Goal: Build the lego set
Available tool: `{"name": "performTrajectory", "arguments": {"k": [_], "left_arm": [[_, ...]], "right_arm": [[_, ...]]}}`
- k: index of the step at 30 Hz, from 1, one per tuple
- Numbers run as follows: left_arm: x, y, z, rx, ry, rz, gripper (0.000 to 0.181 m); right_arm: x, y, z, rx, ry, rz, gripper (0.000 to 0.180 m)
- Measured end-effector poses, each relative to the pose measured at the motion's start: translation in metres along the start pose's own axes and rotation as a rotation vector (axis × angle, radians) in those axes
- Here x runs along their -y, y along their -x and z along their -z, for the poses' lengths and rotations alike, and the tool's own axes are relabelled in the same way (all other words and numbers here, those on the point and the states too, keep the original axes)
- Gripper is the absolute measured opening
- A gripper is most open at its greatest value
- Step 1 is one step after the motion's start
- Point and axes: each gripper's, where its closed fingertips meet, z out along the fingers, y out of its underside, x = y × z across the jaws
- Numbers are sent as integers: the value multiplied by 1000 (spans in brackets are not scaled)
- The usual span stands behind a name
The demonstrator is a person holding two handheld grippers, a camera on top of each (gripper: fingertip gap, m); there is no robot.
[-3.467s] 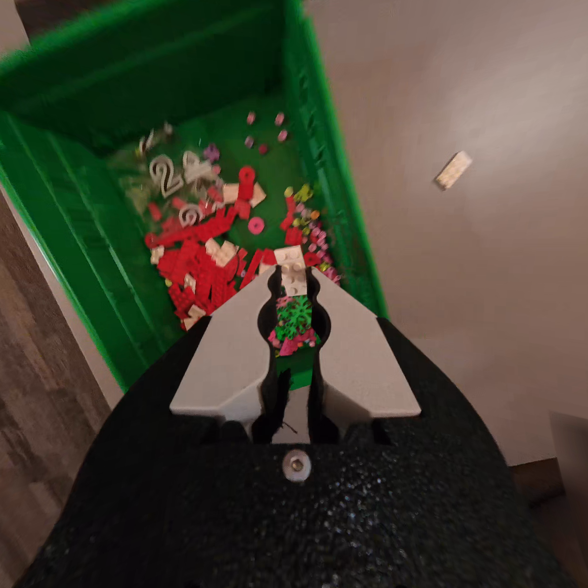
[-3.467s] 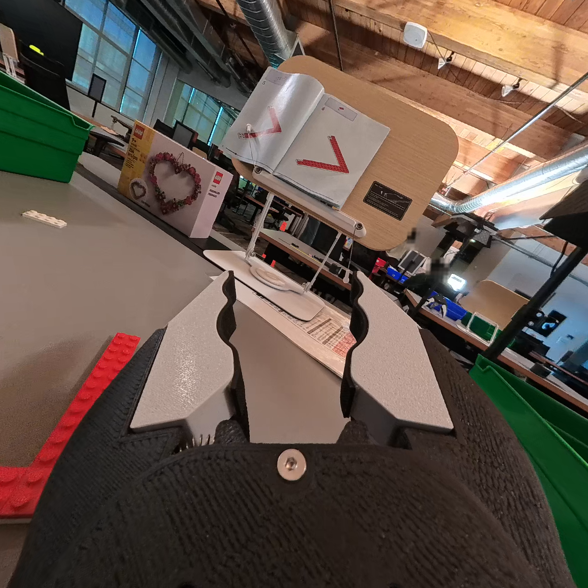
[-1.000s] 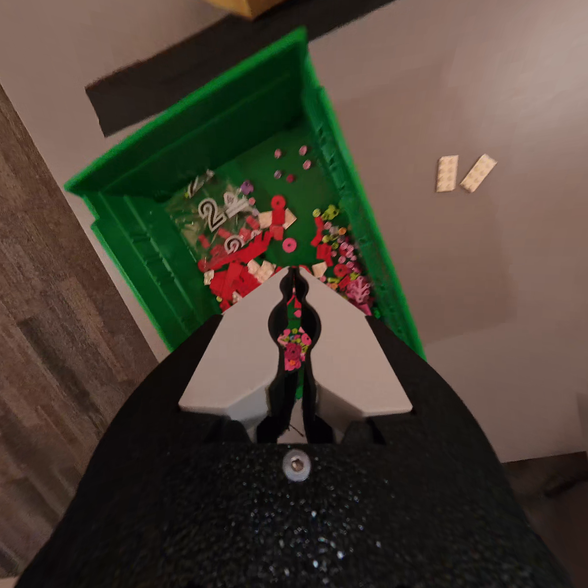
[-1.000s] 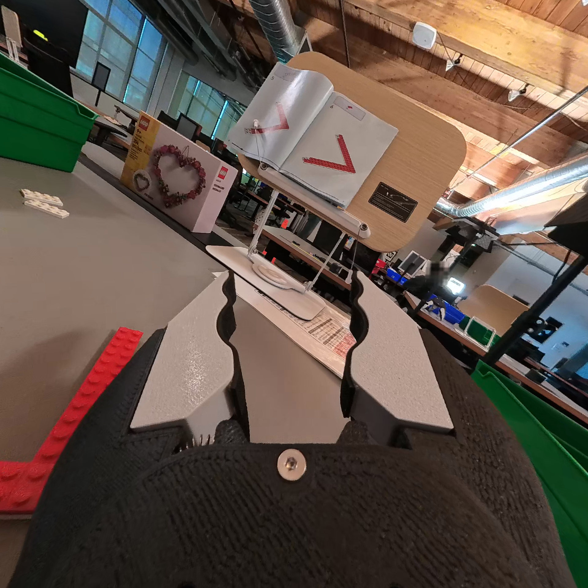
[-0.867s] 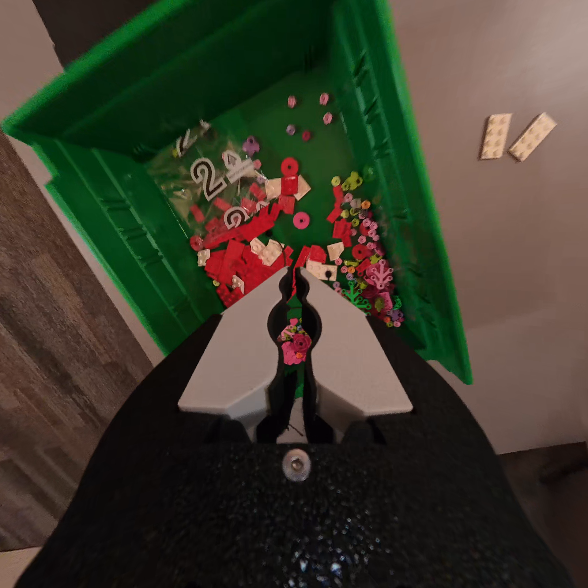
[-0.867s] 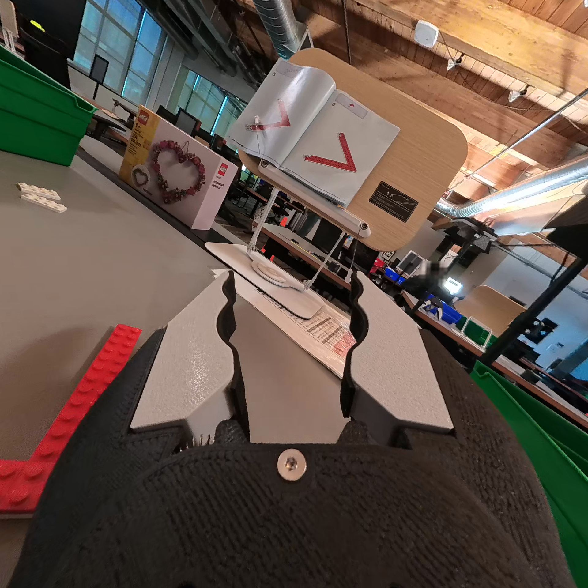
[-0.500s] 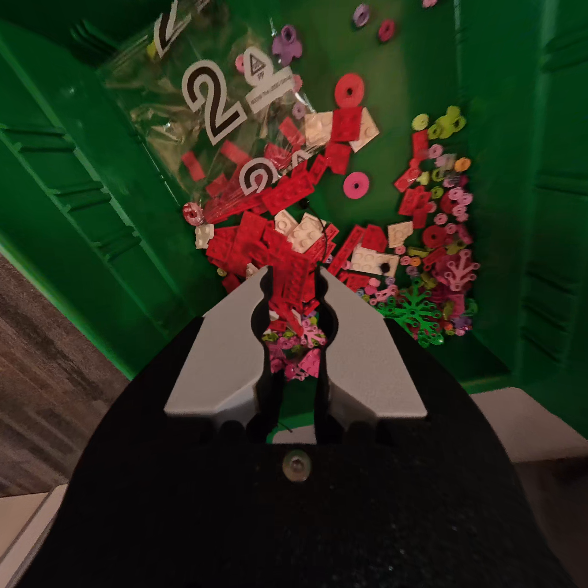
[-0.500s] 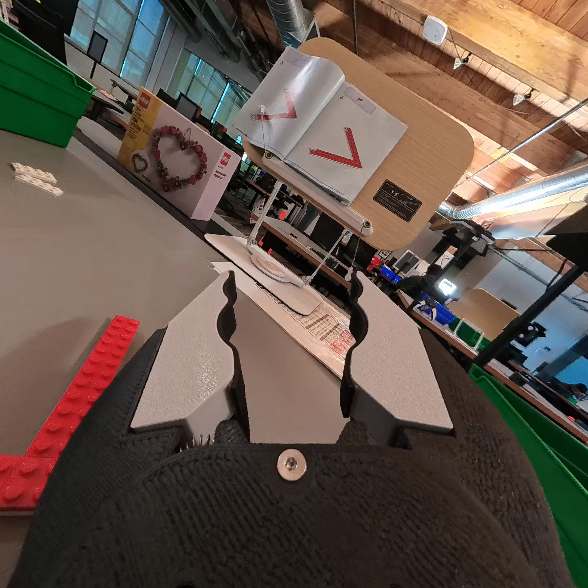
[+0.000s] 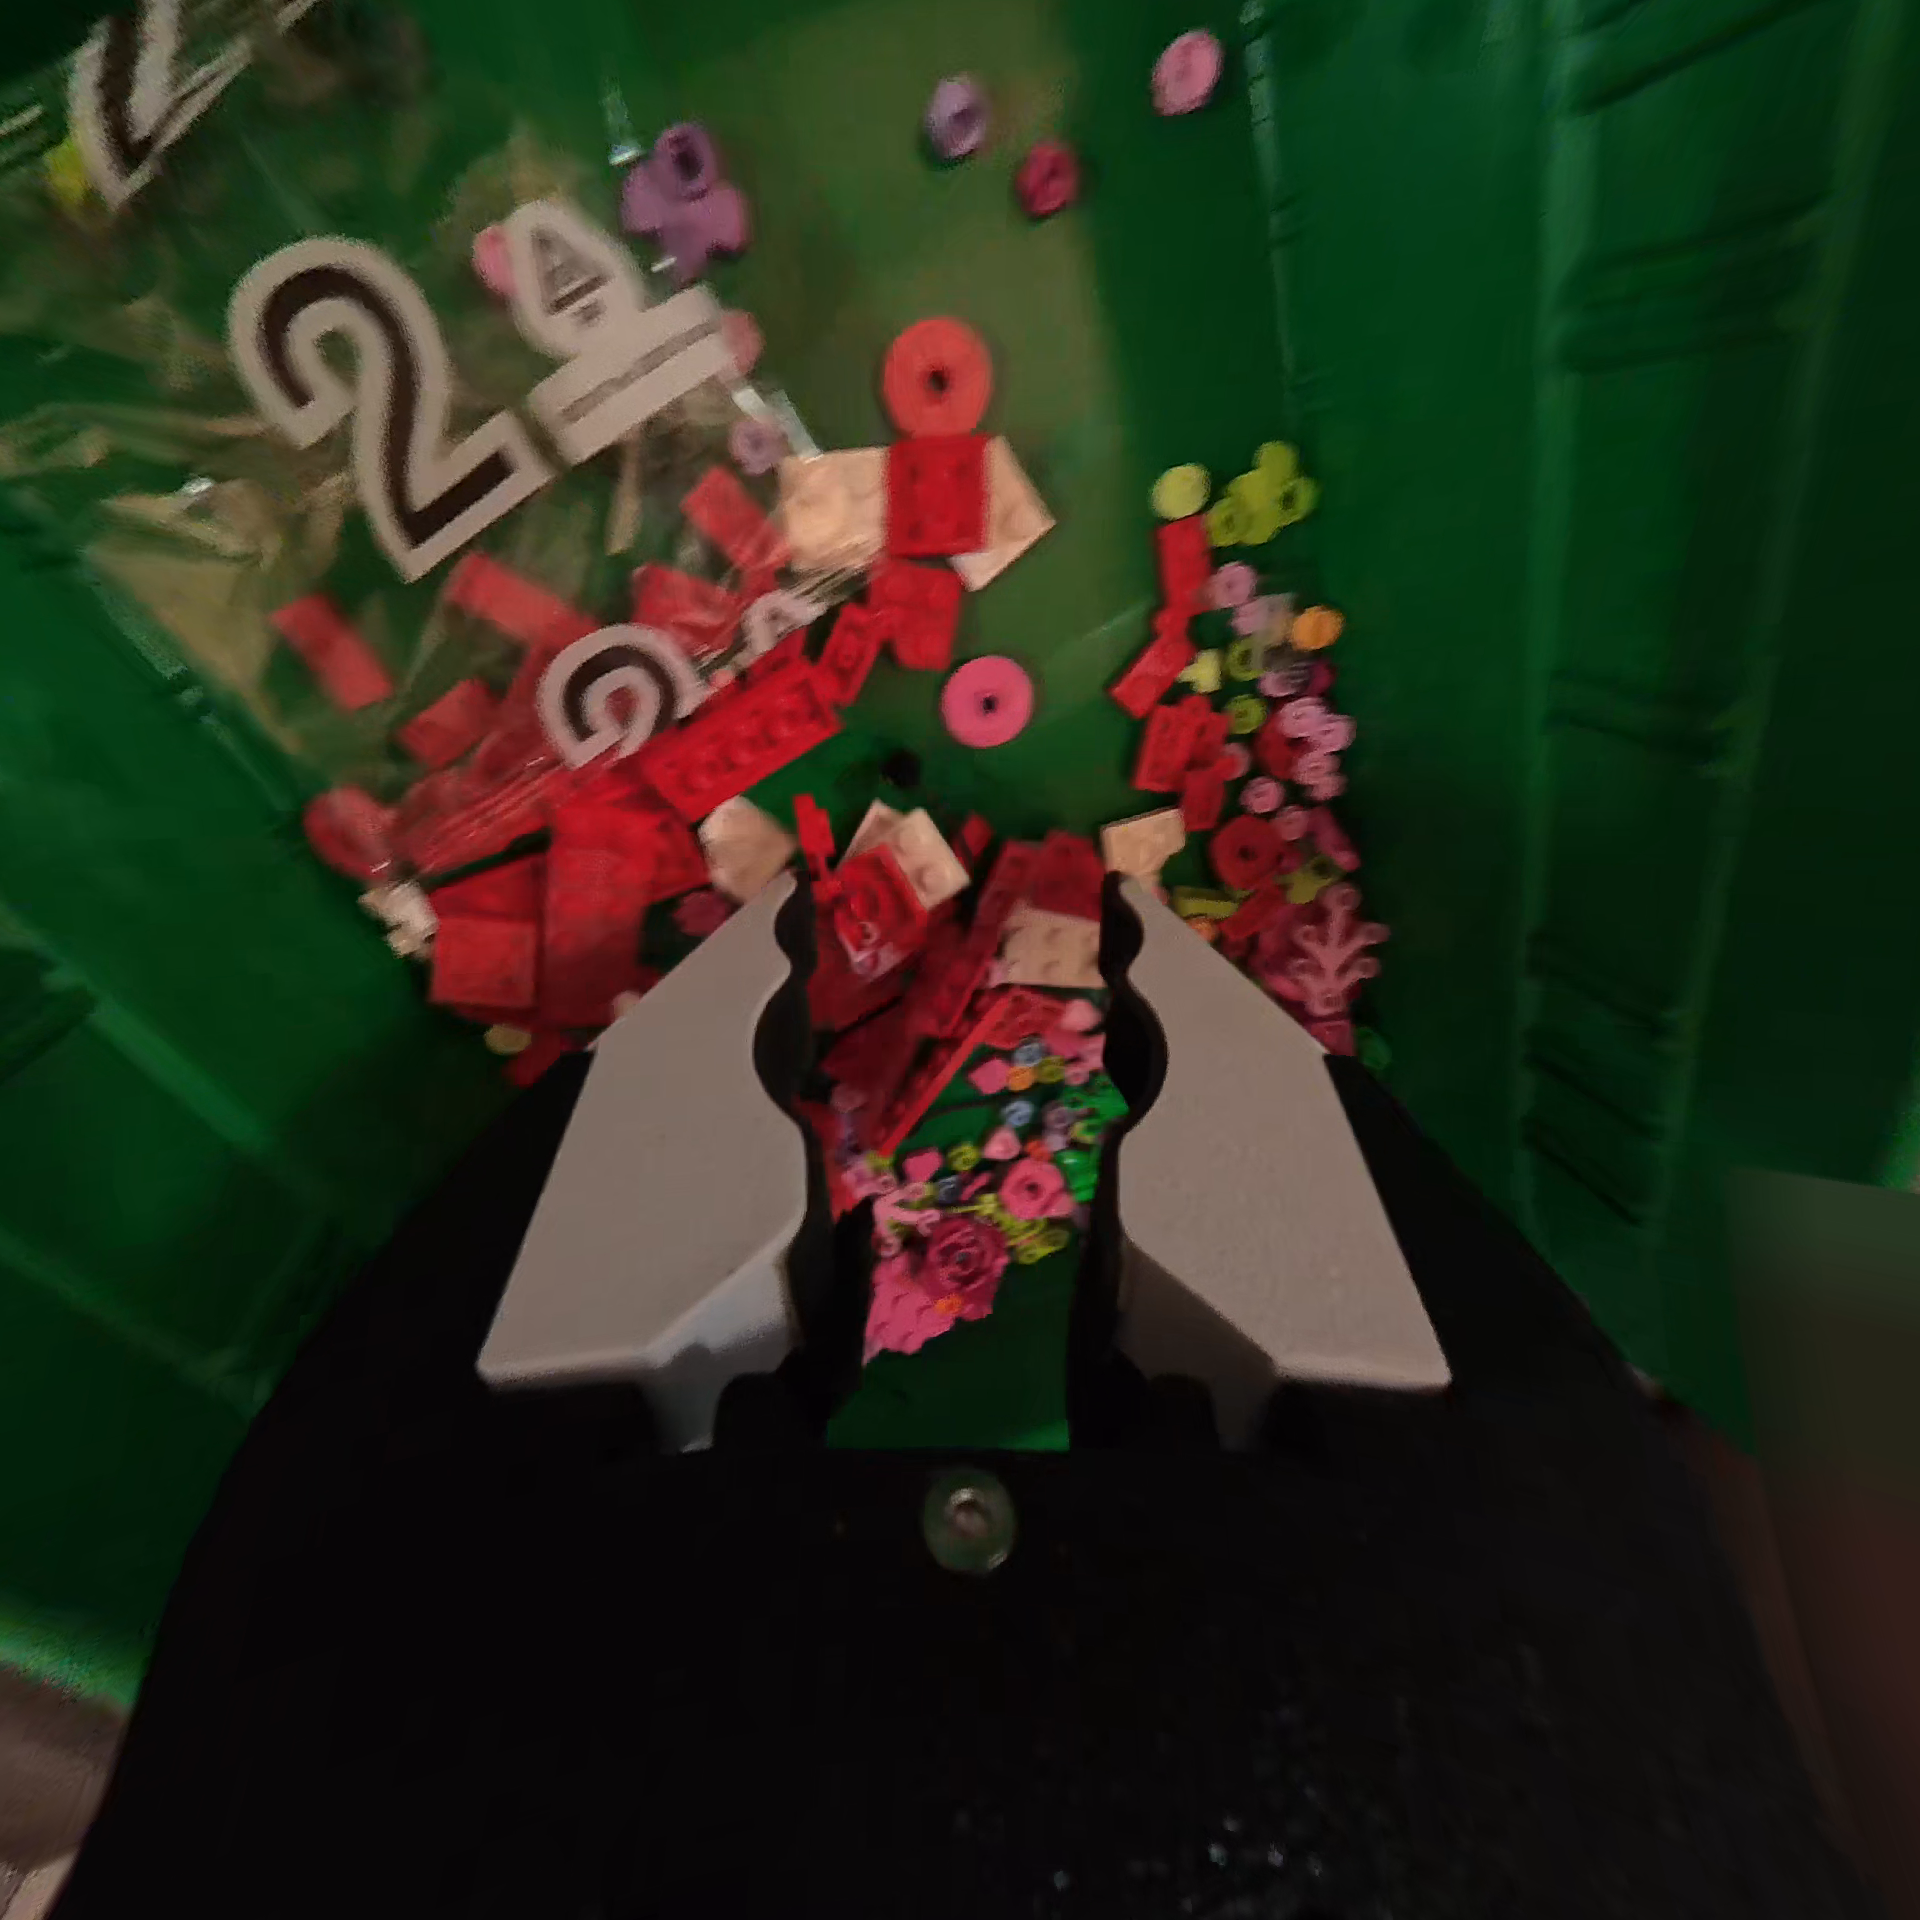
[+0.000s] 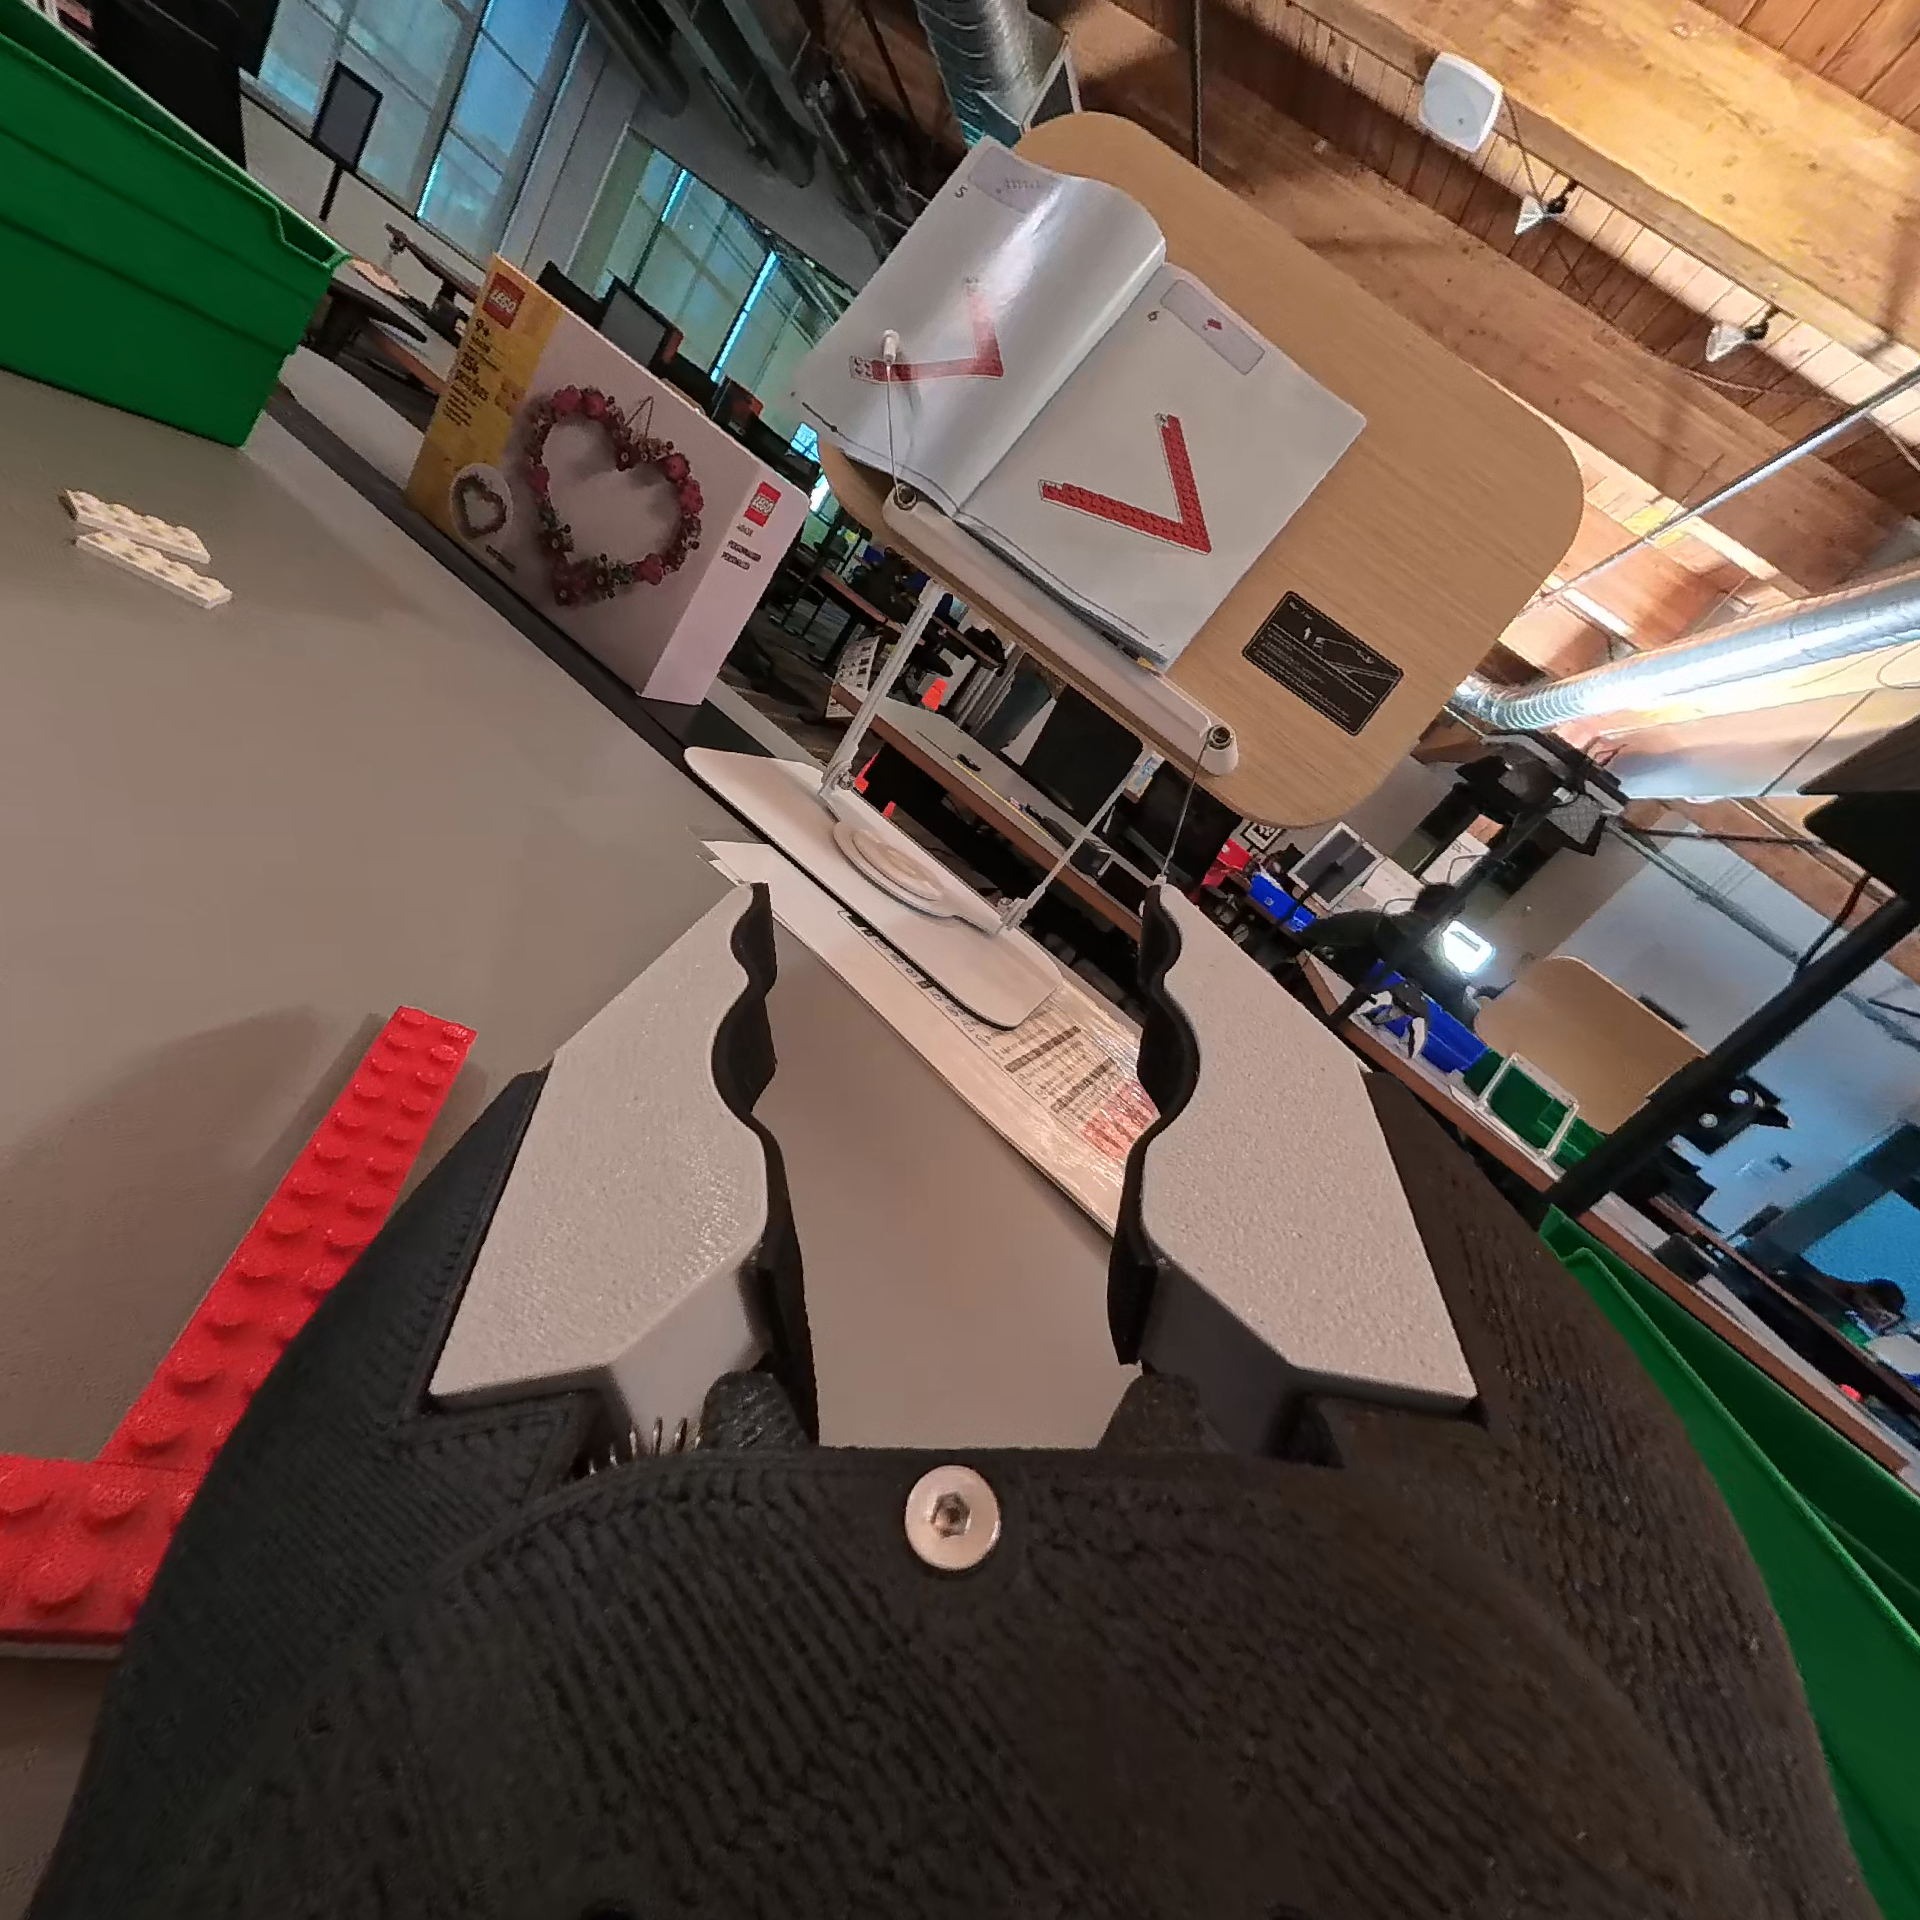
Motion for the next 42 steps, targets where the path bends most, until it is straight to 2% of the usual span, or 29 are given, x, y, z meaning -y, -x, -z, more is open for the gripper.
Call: {"name": "performTrajectory", "arguments": {"k": [5, 7, 9, 11, 13, 15, 18, 20, 25, 29, 33, 37, 42], "left_arm": [[14, -51, 11, -229, -44, -44, 48], [27, -47, 25, -211, -129, -51, 40], [32, -19, 34, -70, -165, -55, 34], [25, 9, 36, 66, -126, -38, 29], [14, 11, 31, 49, -76, -51, 29], [4, 10, 23, 42, -26, -159, 28], [-6, 16, 11, 97, 24, -422, 27], [-5, 23, 5, 135, 23, -435, 26], [10, -11, 10, -39, -125, -588, 25], [4, -27, 7, -102, -98, -722, 24], [5, -27, 4, -85, -66, -779, 23], [16, -22, 5, -59, -83, -780, 31], [12, -20, 1, -93, -11, -775, 25]], "right_arm": [[0, 1, 0, 3, -2, 3, 69], [0, 1, 0, 6, -2, 5, 69], [0, 2, 0, 8, -2, 7, 69], [0, 2, 0, 8, -1, 9, 68], [0, 2, 0, 9, 0, 10, 68], [0, 3, 0, 10, 0, 11, 68], [0, 3, 0, 12, 1, 13, 68], [0, 3, 0, 13, 0, 15, 68], [0, 4, 0, 15, 2, 18, 68], [0, 4, 0, 16, 3, 21, 68], [0, 4, 0, 17, 4, 23, 68], [0, 5, -1, 18, 5, 25, 68], [0, 5, 0, 19, 5, 25, 68]]}}
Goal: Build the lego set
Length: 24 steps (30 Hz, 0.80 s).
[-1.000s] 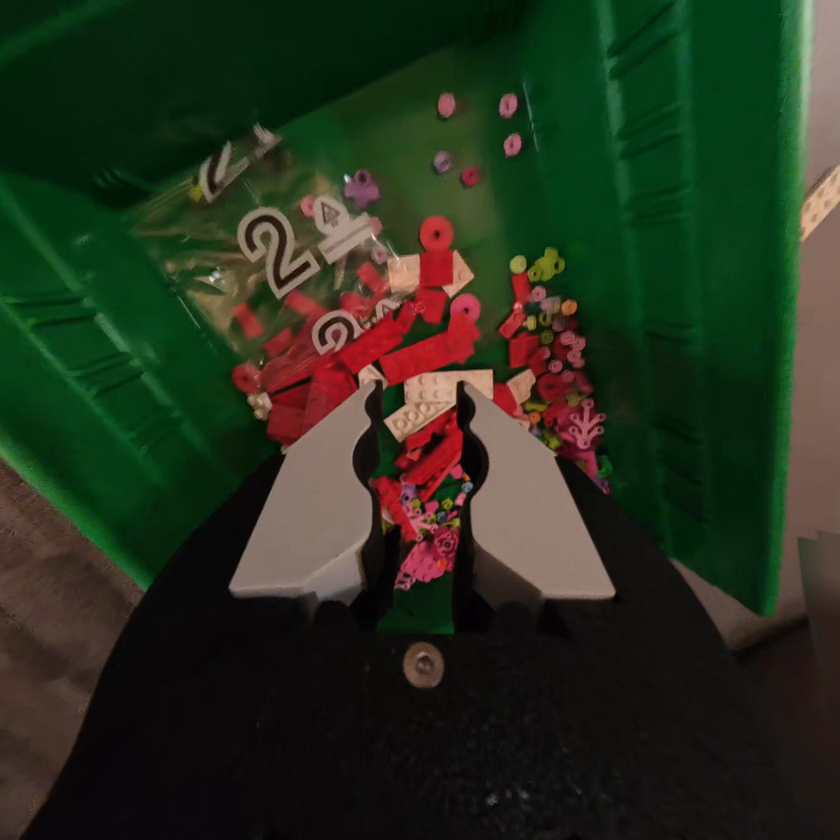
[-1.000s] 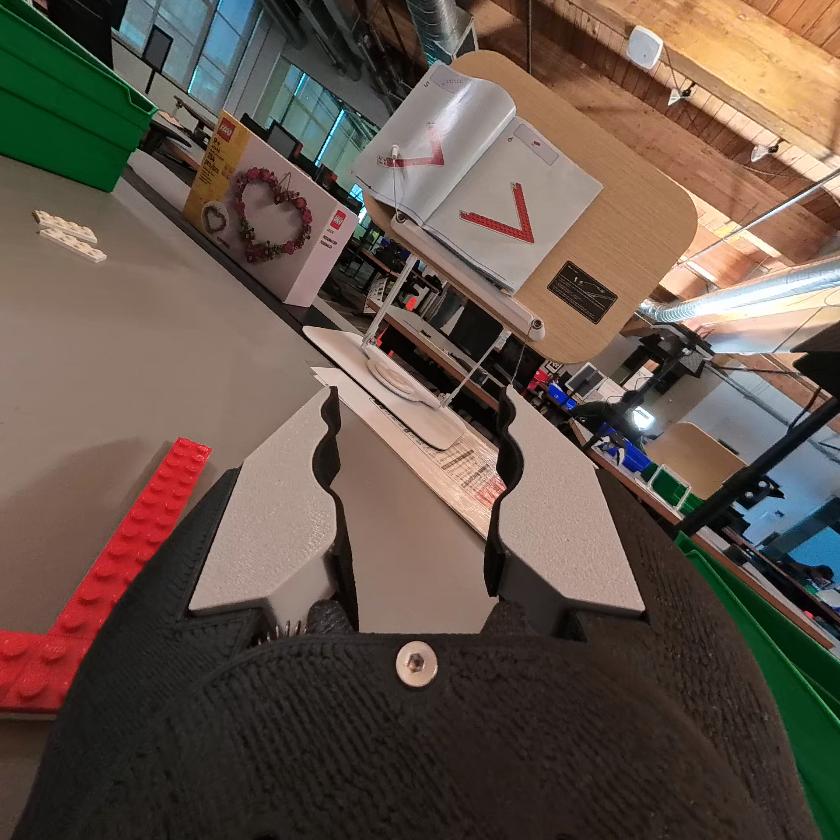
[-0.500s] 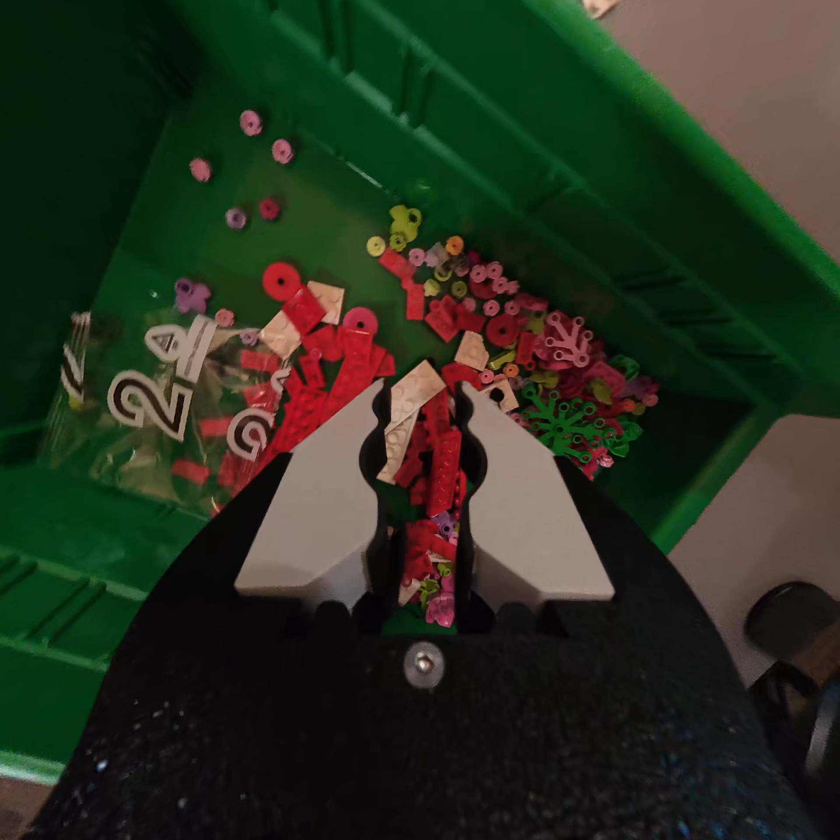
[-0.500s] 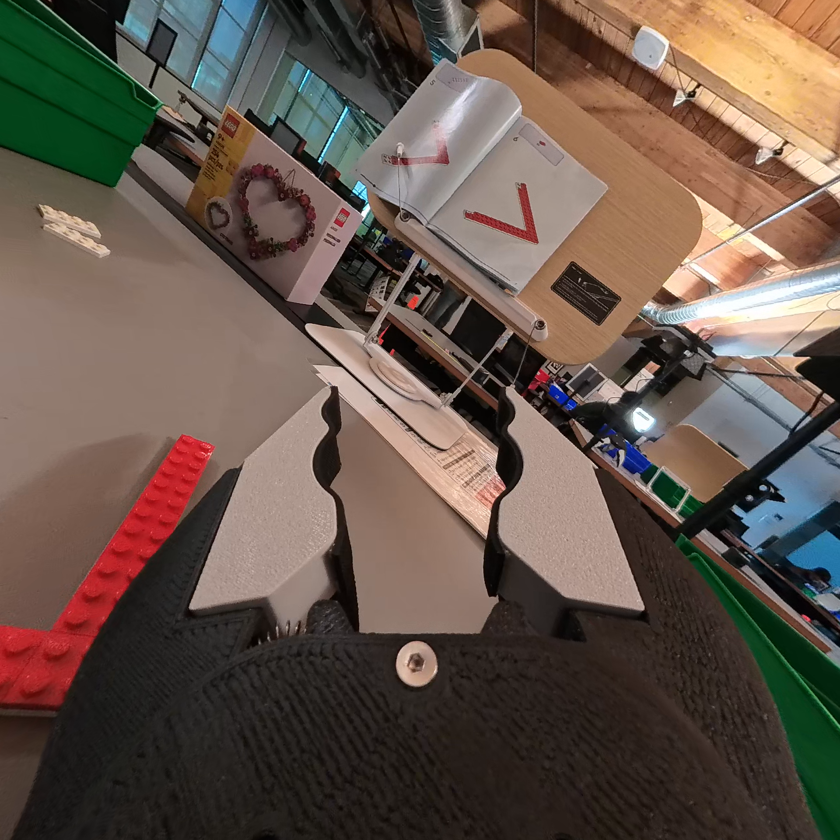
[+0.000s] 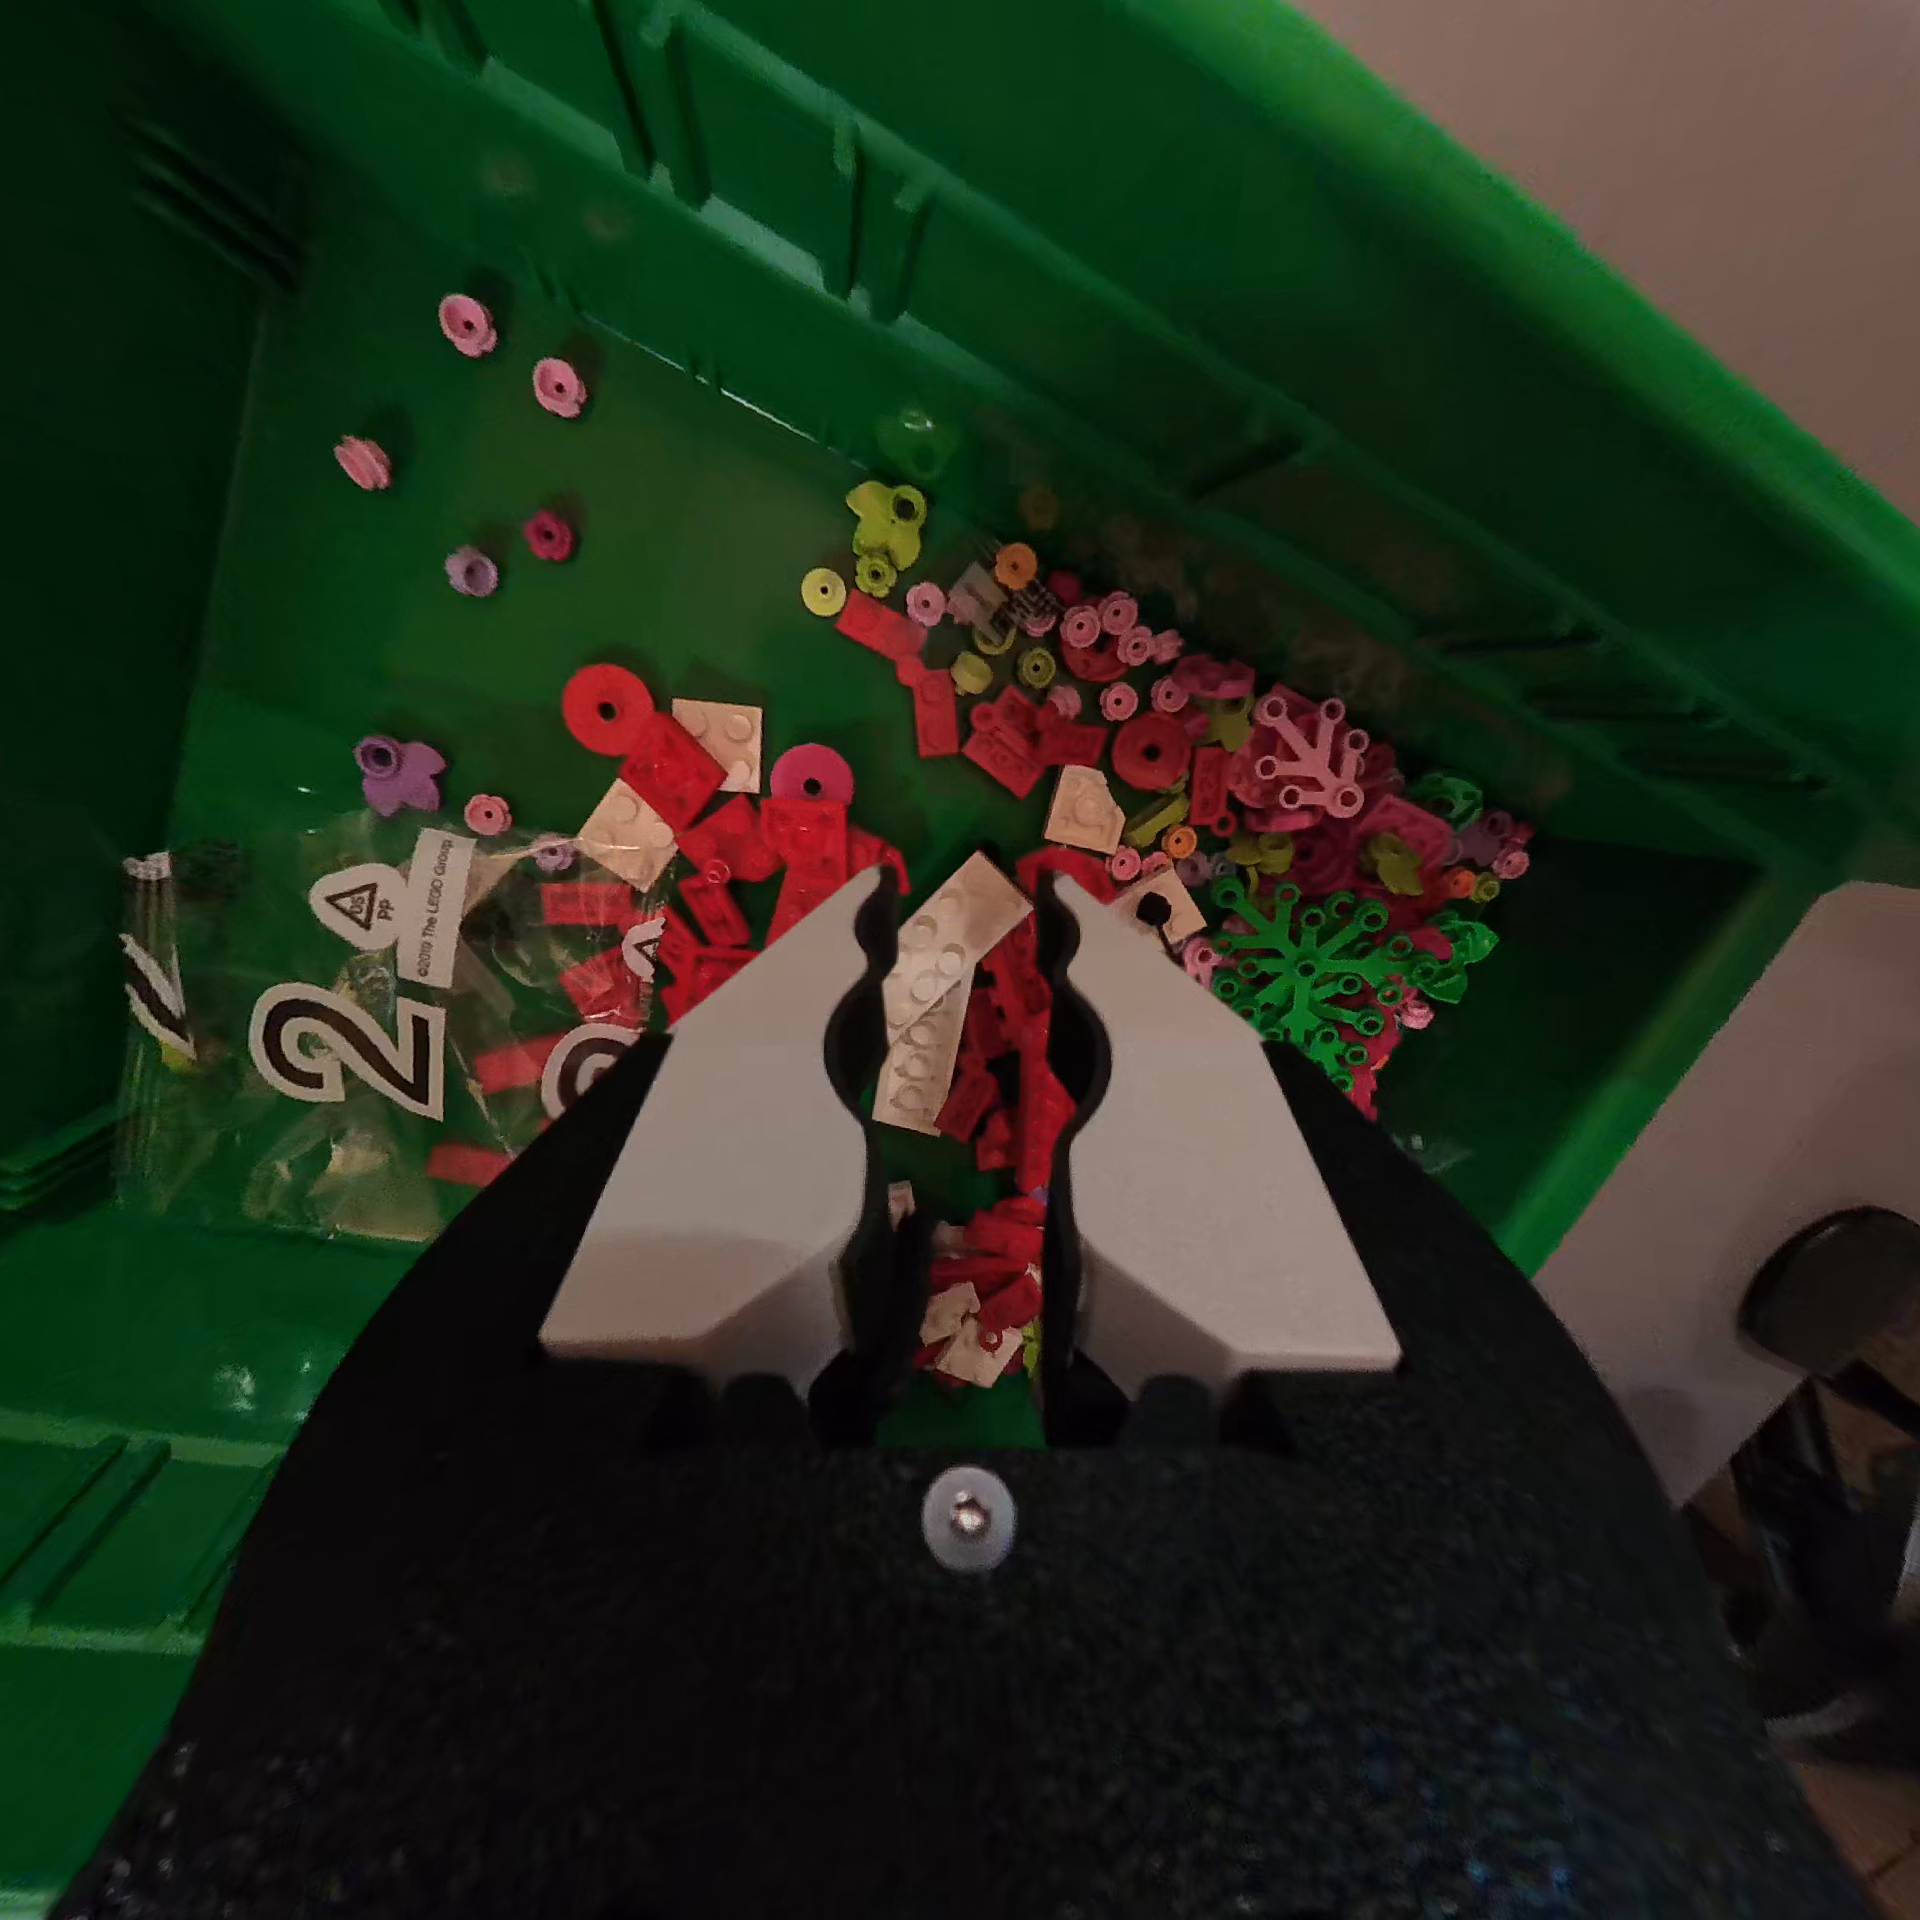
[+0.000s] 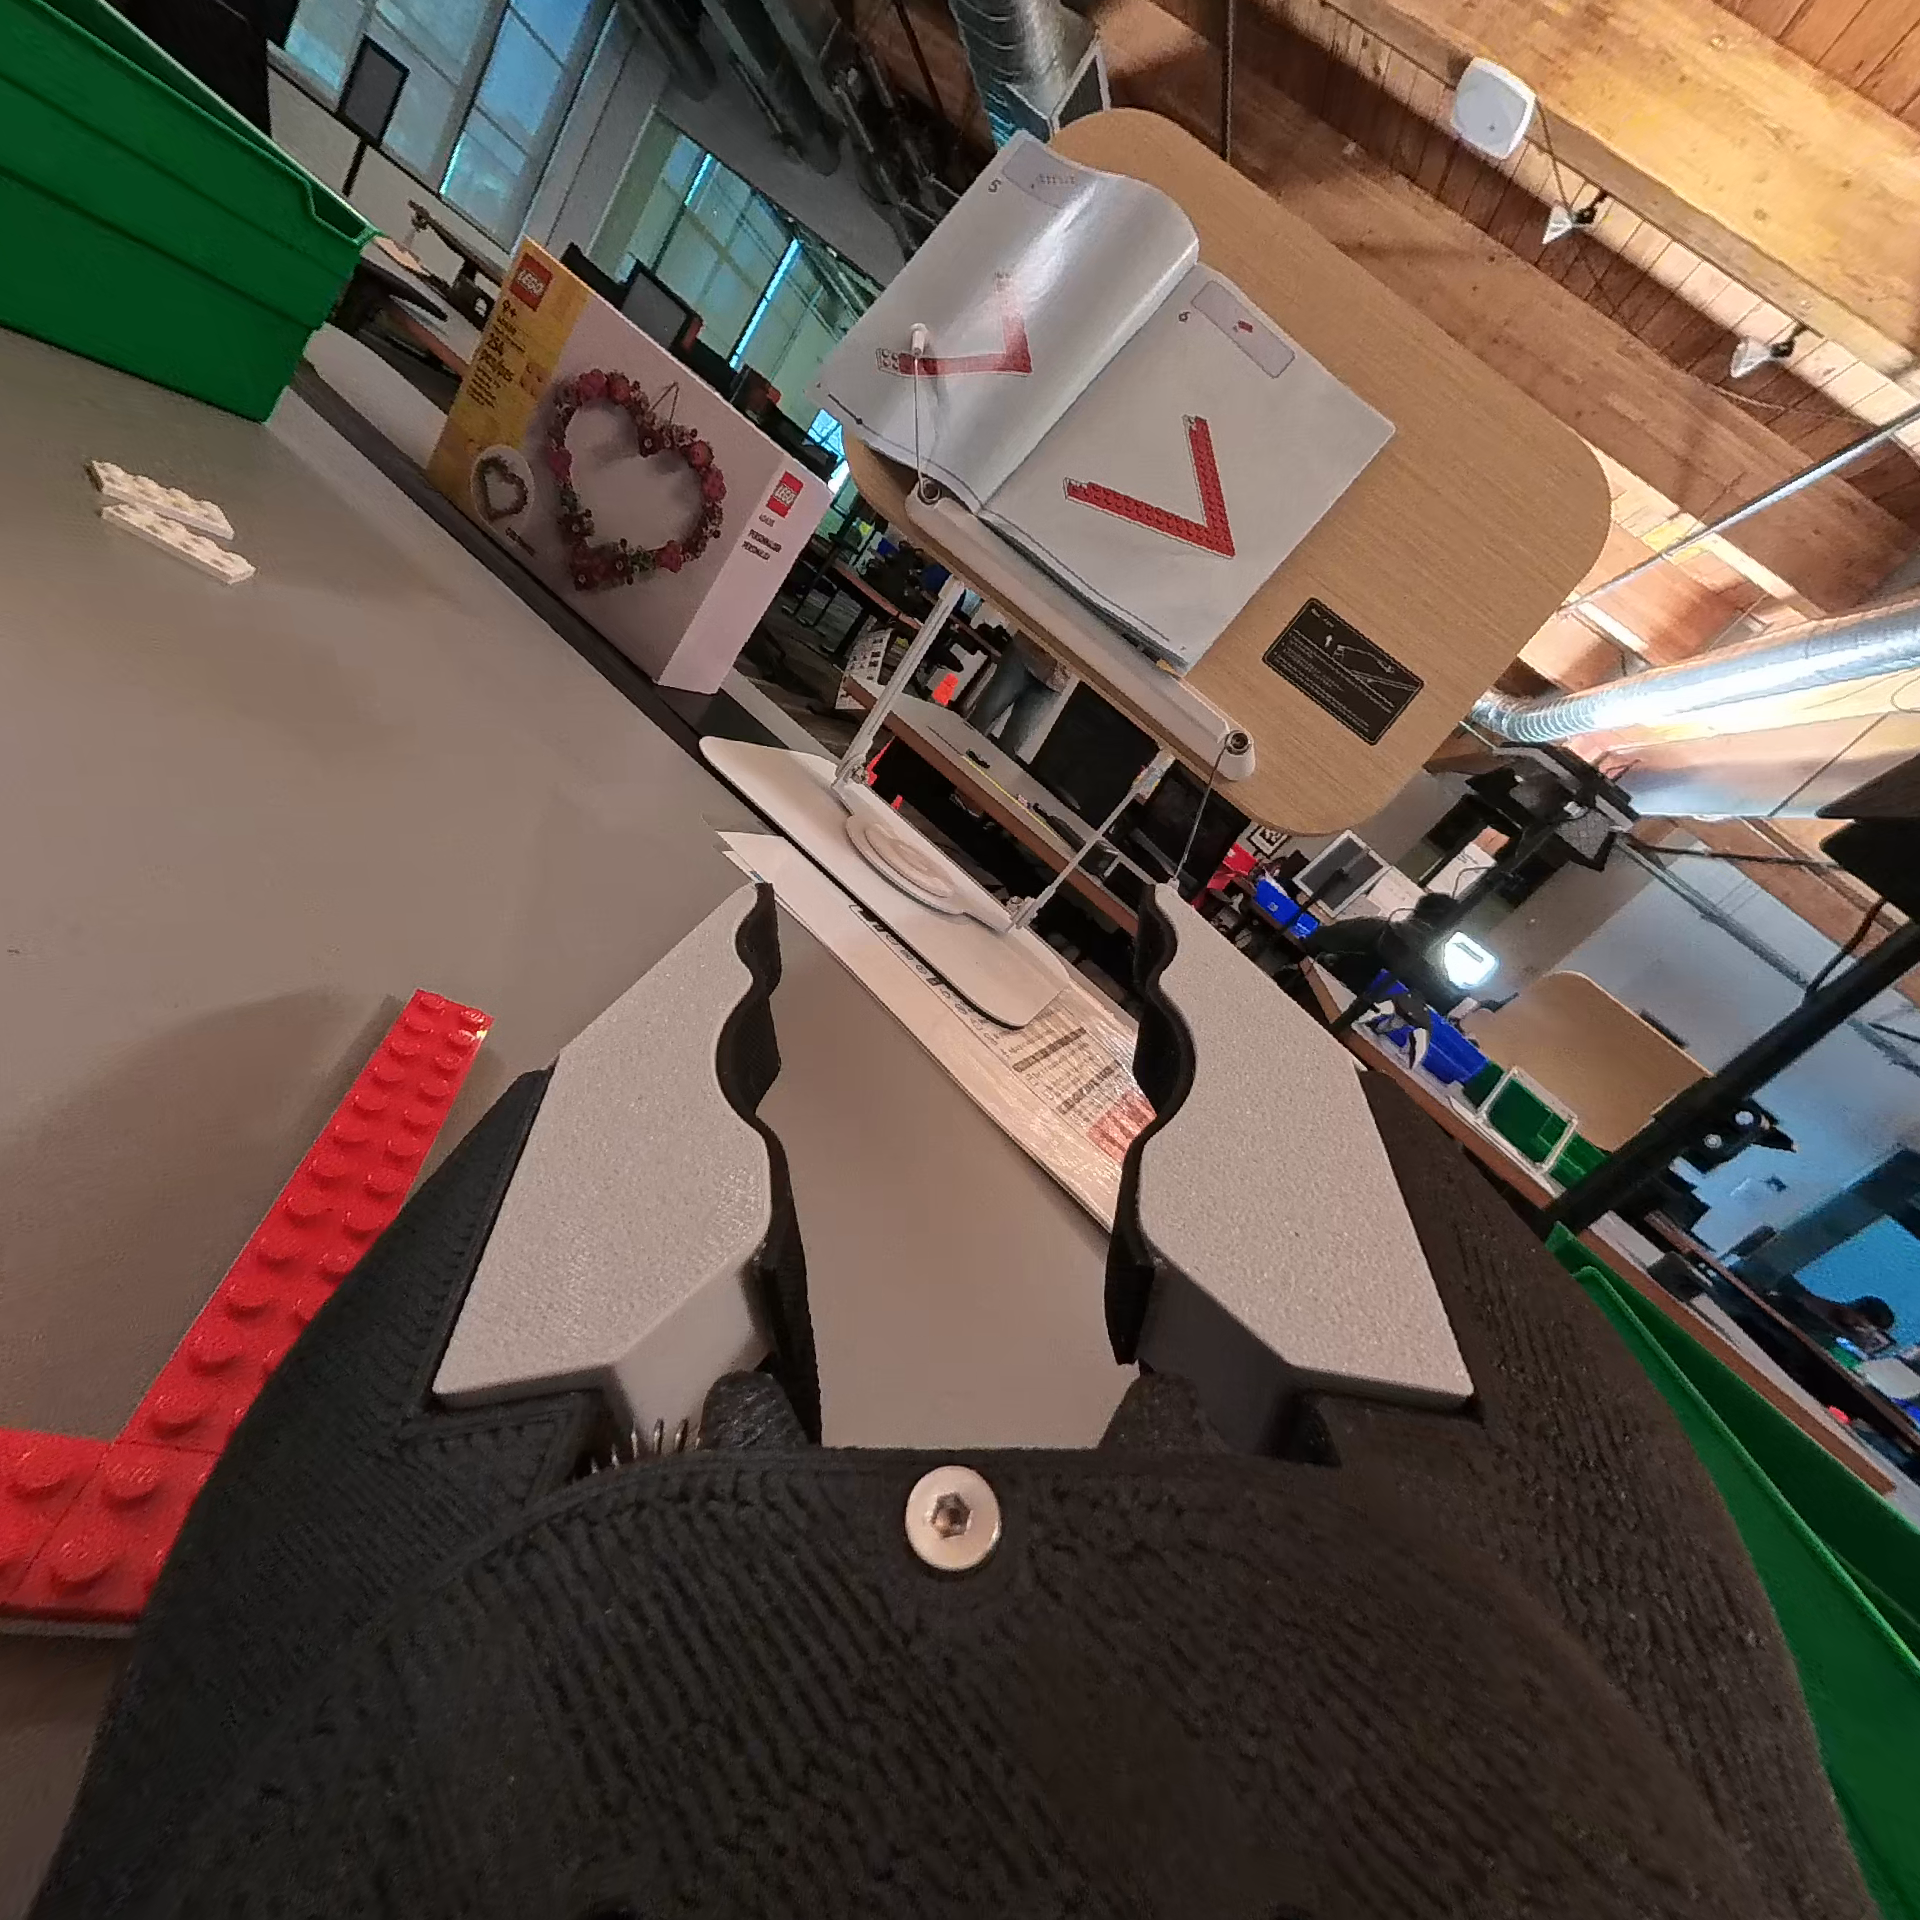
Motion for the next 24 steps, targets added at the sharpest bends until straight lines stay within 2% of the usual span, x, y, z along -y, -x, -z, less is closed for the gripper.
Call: {"name": "performTrajectory", "arguments": {"k": [10, 24], "left_arm": [[-9, 9, -5, 22, 92, -38, 26], [-26, 39, 4, 186, 169, -74, 24]], "right_arm": [[0, 0, 0, 1, 2, 2, 67], [-1, 0, -1, -1, 4, 3, 67]]}}
